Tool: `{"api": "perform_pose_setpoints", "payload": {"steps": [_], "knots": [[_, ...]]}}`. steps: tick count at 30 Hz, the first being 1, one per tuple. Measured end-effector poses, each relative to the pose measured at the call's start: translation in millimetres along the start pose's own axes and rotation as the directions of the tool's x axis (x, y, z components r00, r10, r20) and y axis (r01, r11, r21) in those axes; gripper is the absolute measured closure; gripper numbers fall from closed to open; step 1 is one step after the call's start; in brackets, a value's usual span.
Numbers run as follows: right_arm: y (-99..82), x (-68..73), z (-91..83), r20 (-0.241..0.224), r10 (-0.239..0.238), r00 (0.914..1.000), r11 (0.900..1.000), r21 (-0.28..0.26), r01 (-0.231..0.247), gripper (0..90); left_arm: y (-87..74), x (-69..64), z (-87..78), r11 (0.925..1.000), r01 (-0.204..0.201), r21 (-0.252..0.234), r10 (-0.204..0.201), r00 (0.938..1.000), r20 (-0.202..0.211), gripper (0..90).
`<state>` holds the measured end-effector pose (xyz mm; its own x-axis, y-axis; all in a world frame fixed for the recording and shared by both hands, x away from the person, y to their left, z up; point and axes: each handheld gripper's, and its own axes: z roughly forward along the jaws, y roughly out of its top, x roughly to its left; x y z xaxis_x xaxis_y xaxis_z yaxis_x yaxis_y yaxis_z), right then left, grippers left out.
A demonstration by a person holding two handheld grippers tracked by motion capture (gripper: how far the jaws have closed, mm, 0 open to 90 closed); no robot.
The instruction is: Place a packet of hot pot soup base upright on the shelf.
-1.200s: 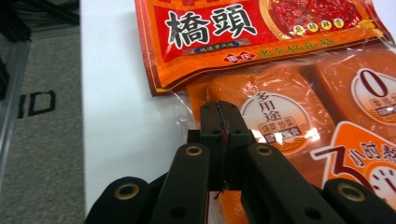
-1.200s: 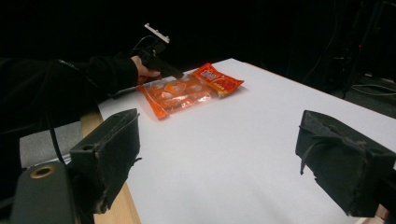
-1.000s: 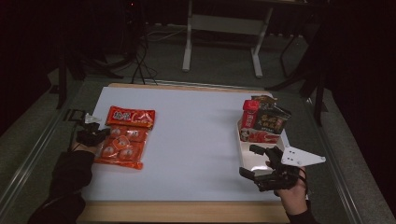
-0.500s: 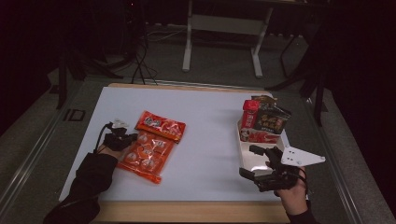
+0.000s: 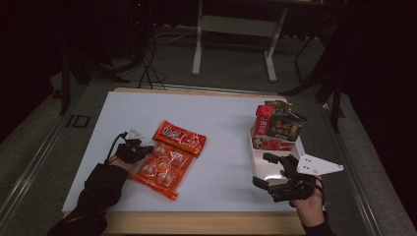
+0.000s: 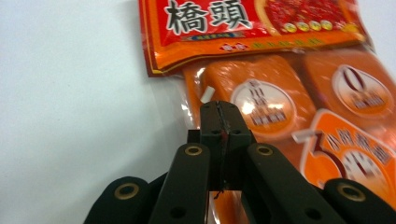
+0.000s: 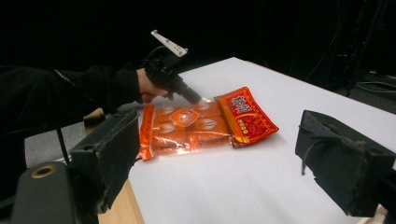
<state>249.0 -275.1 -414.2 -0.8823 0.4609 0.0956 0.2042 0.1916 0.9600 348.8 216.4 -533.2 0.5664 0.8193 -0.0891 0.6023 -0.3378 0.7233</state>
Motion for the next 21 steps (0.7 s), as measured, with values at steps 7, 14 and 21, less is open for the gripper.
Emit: {"api": "perform_pose_setpoints", "payload": {"steps": [7, 14, 21], "knots": [[-0.1, -0.2, 1.4, -0.004, 0.004, 1.0000, 1.0000, 0.001, -0.004, 13.8, -14.0, 5.1, -20.6, 0.9992, -0.020, 0.034, 0.019, 0.9996, 0.022, 89.9], [0.7, 0.6, 2.7, -0.009, 0.005, 0.9999, 1.0000, 0.004, -0.005, 14.0, -22.1, -3.6, -18.7, 0.9970, -0.047, 0.062, 0.044, 0.9977, 0.051, 90.0], [-0.2, 1.0, 4.3, -0.013, 0.004, 0.9999, 1.0000, 0.007, -0.004, 14.0, -18.2, -14.4, -16.8, 0.9948, -0.051, 0.088, 0.045, 0.9969, 0.064, 90.0]]}}
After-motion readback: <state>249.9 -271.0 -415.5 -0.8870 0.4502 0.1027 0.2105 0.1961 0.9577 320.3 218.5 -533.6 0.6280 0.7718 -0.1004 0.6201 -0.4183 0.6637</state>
